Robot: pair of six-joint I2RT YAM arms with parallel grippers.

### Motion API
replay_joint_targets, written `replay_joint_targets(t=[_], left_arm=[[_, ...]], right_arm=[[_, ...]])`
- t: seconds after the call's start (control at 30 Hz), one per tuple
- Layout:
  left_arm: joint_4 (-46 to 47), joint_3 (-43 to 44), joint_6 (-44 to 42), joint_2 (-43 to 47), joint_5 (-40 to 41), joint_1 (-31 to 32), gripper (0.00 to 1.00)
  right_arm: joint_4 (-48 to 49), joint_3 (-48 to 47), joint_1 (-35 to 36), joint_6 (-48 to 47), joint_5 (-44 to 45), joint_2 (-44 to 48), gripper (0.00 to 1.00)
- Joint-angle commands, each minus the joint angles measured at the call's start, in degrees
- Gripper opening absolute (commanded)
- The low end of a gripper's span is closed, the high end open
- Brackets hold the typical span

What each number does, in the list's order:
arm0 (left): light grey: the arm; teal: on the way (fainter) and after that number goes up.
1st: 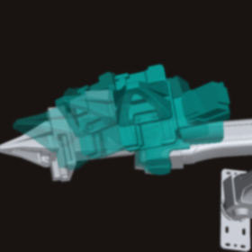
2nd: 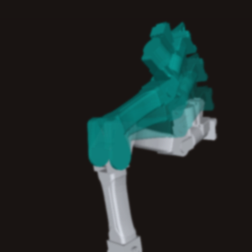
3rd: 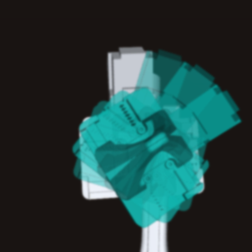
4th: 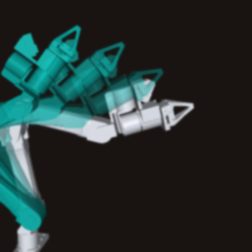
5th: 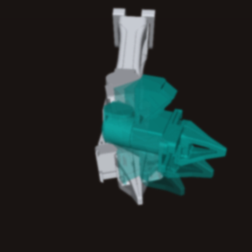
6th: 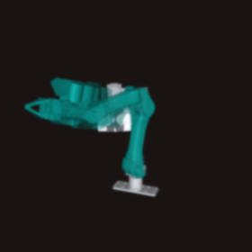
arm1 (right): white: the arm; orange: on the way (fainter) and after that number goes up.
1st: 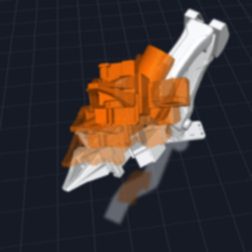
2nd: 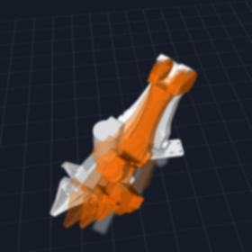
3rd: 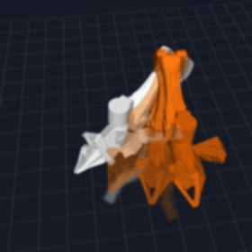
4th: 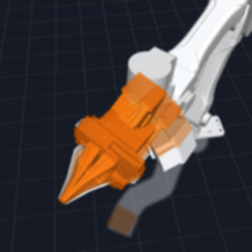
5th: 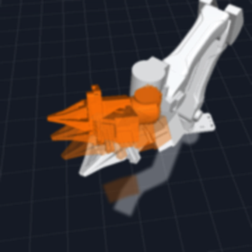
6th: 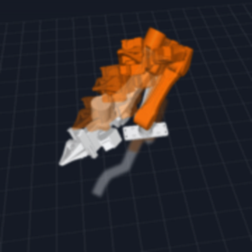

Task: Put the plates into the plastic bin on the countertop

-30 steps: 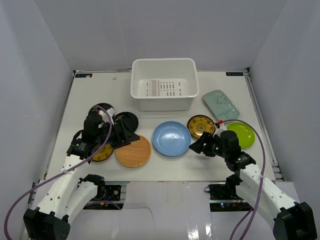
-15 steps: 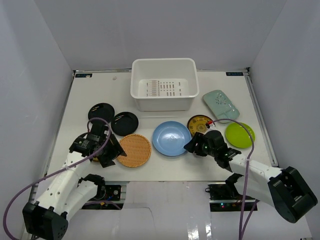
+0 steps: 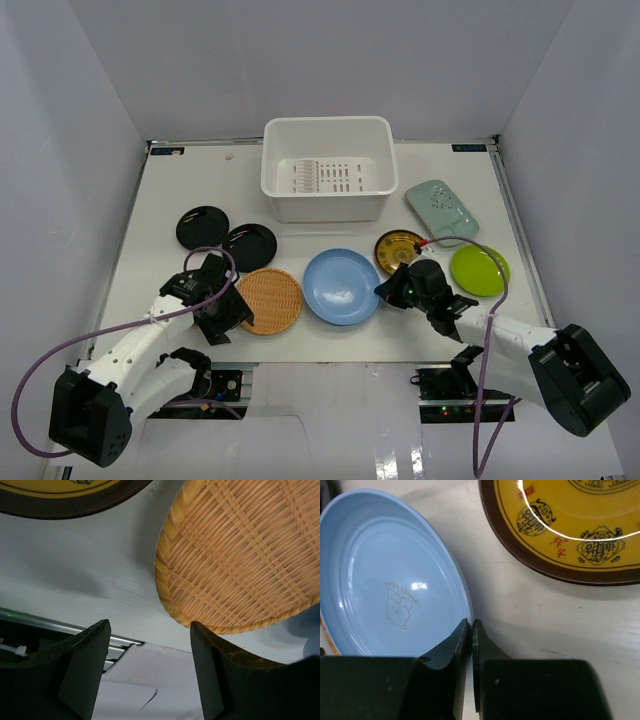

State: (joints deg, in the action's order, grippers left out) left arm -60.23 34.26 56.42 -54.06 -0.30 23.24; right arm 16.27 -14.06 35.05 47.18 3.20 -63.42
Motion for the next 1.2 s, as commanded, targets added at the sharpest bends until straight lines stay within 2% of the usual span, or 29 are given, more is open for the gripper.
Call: replay_joint_targets(t=[0.0, 0.13, 0.23, 0.3, 0.5, 0.6, 0.63, 0.67, 0.7, 0.73, 0.9, 1.0, 1.17], left_arm=[[7.4, -3.7, 4.6, 2.6, 0.6, 0.3, 0.75], [13.0, -8.4, 8.4, 5.2, 0.4, 0.2, 0.75], [17.3, -11.4, 10.5, 6.5, 0.9, 0.2, 0.75], [19.5, -12.8, 11.4, 8.0, 2.1, 0.3, 0.75], [24.2, -18.3, 14.8, 13.9, 4.9, 0.3, 0.68], [26.6, -22.4, 16.6, 15.8, 4.9, 0.3, 0.61], [27.3, -24.0, 16.9, 17.2, 4.7, 0.3, 0.59], [27.5, -24.7, 17.1, 17.9, 4.6, 0.3, 0.52], [27.7, -25.2, 17.3, 18.7, 4.8, 0.3, 0.5], [27.7, -25.4, 17.3, 20.3, 5.0, 0.3, 0.48], [27.8, -26.8, 17.8, 24.4, 6.4, 0.4, 0.38], [27.9, -26.8, 17.0, 26.0, 7.1, 0.4, 0.24], [27.9, -26.6, 15.1, 28.0, 8.8, 0.3, 0.11]], right_arm=[[-0.5, 0.0, 0.8, -0.9, -0.8, 6.3, 0.08], [-8.3, -3.6, 1.3, -1.6, -1.4, 20.6, 0.08], [-12.8, -11.1, 1.3, -4.5, 0.1, 24.4, 0.08], [-14.2, -15.9, 1.3, -7.9, 1.1, 23.2, 0.08], [-12.4, -38.2, 1.3, -18.6, 7.1, 7.5, 0.08], [-12.5, -51.2, 0.7, -24.5, 12.6, -3.6, 0.08], [-13.1, -54.7, 0.2, -25.8, 13.7, -9.9, 0.08], [-13.7, -58.1, -0.4, -26.7, 15.2, -13.3, 0.08], [-15.3, -64.7, -1.8, -28.1, 15.3, -16.3, 0.08], [-16.2, -68.0, -2.4, -28.7, 15.6, -22.3, 0.08], [-18.5, -84.2, -5.1, -34.0, 18.3, -39.5, 0.08], [-22.3, -89.5, -5.0, -38.5, 21.3, -46.1, 0.08], [-24.9, -90.9, -5.0, -38.9, 18.0, -50.0, 0.08]])
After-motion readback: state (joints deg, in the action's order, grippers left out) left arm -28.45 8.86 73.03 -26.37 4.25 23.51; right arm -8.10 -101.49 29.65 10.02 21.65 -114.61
